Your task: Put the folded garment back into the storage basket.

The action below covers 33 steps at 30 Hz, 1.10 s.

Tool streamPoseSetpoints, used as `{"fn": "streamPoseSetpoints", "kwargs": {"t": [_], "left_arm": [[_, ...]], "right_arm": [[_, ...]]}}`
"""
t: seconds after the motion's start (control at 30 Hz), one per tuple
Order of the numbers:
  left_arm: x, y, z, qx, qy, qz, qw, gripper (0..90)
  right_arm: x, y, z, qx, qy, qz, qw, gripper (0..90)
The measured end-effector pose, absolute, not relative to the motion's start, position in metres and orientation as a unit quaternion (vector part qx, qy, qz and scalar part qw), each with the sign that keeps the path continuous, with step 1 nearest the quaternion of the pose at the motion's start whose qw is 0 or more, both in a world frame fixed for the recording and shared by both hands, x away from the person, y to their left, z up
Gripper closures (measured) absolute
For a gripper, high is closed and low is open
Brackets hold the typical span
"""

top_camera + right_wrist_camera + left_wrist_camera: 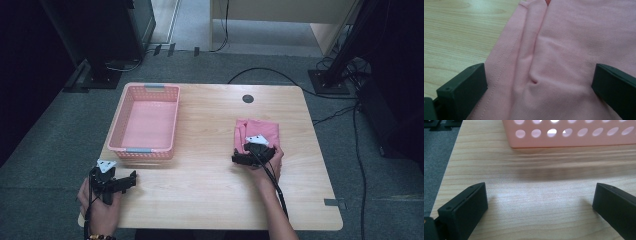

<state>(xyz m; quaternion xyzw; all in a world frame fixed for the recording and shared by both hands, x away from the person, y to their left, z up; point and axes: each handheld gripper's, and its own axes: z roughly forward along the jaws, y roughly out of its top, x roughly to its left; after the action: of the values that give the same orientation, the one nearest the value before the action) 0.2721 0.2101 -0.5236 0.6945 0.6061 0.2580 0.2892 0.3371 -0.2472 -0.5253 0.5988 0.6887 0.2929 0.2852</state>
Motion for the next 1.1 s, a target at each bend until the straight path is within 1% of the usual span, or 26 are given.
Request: {"fn": "streamPoseSetpoints", "kwargs": {"t": [0.1, 0.13, 0.2, 0.3, 0.33, 0.4, 0.57, 0.7, 0.83, 1.1], "left_arm": [[0.272, 0.210, -0.524, 0.695, 0.606, 0.258, 0.289, 0.0], [0.272, 0.210, -0.524, 0.695, 0.606, 0.258, 0.289, 0.0], [0.272, 0.210, -0.524, 0.695, 0.606, 0.258, 0.289, 0.0], [0.272, 0.210, -0.524, 0.695, 0.606, 0.258, 0.289, 0.0], [0.272, 0.210, -0.524, 0.695, 0.606, 0.258, 0.289, 0.0], [0.272, 0.210, -0.524, 0.695, 0.606, 0.258, 0.289, 0.0], [0.272, 0.210, -0.524, 0.695, 0.606, 0.258, 0.289, 0.0], [0.272, 0.210, -0.524, 0.695, 0.606, 0.258, 0.289, 0.0], [0.272, 0.210, -0.524, 0.696, 0.605, 0.257, 0.289, 0.0], [0.272, 0.210, -0.524, 0.696, 0.604, 0.257, 0.290, 0.0]], "right_arm": [[0.337, -0.249, -0.527, 0.598, 0.687, 0.301, 0.283, 0.6], [0.336, -0.249, -0.526, 0.598, 0.687, 0.301, 0.283, 2.8], [0.334, -0.250, -0.526, 0.593, 0.686, 0.312, 0.283, 13.9], [0.331, -0.252, -0.525, 0.604, 0.669, 0.314, 0.298, 30.8], [0.331, -0.254, -0.525, 0.605, 0.667, 0.314, 0.301, 34.7], [0.330, -0.256, -0.525, 0.604, 0.665, 0.316, 0.304, 41.7], [0.330, -0.260, -0.525, 0.608, 0.659, 0.311, 0.315, 55.3], [0.329, -0.262, -0.525, 0.605, 0.660, 0.304, 0.326, 69.6], [0.330, -0.264, -0.525, 0.604, 0.659, 0.304, 0.328, 73.1], [0.336, -0.267, -0.522, 0.628, 0.633, 0.315, 0.326, 74.3]]}}
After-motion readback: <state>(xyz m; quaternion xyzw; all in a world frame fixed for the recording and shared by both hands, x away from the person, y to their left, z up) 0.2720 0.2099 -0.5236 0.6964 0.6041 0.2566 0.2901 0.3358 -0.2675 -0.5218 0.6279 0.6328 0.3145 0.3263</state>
